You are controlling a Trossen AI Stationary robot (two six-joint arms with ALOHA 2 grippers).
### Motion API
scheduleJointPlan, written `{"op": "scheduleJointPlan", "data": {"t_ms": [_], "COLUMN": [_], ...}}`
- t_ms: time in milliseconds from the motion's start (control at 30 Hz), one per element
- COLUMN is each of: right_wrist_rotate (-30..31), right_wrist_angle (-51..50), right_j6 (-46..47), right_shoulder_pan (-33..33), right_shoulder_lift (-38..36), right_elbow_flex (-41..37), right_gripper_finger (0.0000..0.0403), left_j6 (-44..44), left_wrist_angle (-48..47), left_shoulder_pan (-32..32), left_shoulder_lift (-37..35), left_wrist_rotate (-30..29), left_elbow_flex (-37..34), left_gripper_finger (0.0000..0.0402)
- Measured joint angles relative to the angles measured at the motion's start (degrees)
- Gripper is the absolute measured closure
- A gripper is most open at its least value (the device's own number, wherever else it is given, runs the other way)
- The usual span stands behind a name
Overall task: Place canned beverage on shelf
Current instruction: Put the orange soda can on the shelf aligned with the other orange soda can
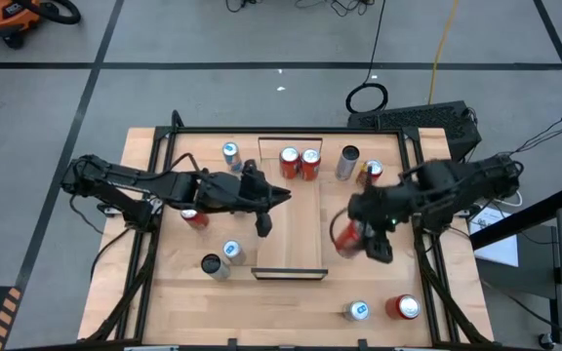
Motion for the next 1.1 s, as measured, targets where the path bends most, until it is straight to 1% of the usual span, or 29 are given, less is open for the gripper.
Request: {"op": "scheduleJointPlan", "data": {"t_ms": [100, 233, 467, 533, 600, 667, 800, 967, 1100], "right_wrist_rotate": [0.22, 1.21, 5.82, 6.98, 7.58, 7.56, 7.53, 7.31, 7.36], "right_wrist_angle": [2.12, 6.03, 13.50, 15.60, 17.77, 19.47, 23.05, 25.37, 26.47], "right_j6": [3.75, 8.39, 12.75, 13.95, 14.28, 14.32, 14.10, 14.63, 15.75], "right_shoulder_pan": [-2.65, -5.43, -8.62, -9.65, -10.65, -11.45, -12.69, -13.90, -14.72], "right_shoulder_lift": [0.00, 0.02, 0.31, 0.31, 0.31, 0.31, 0.31, 0.31, 0.31], "right_elbow_flex": [1.32, 1.34, 1.32, 1.32, 1.32, 1.32, 1.32, 1.32, 1.30], "right_gripper_finger": [0.0132, 0.0132, 0.0132, 0.0132, 0.0132, 0.0132, 0.0132, 0.0132, 0.0131], "left_j6": [5.41, 10.92, 12.56, 12.58, 12.56, 12.56, 12.75, 13.64, 14.16], "left_wrist_angle": [3.63, 5.81, 5.14, 5.18, 5.11, 4.51, 3.31, 3.28, 3.37], "left_shoulder_pan": [-0.80, -1.85, -3.07, -3.34, -3.34, -3.34, -3.17, -3.05, -2.02], "left_shoulder_lift": [-0.06, -0.20, -0.31, -0.31, -0.31, -0.28, -0.26, -0.24, 0.24], "left_wrist_rotate": [0.06, 0.04, 0.28, 0.28, 0.19, -0.74, -2.25, -7.07, -7.28], "left_elbow_flex": [0.10, 2.22, 5.29, 5.67, 5.72, 5.72, 5.62, 5.48, 5.42], "left_gripper_finger": [0.0327, 0.0260, 0.0118, 0.0086, 0.0064, 0.0054, 0.0052, 0.0052, 0.0052]}}
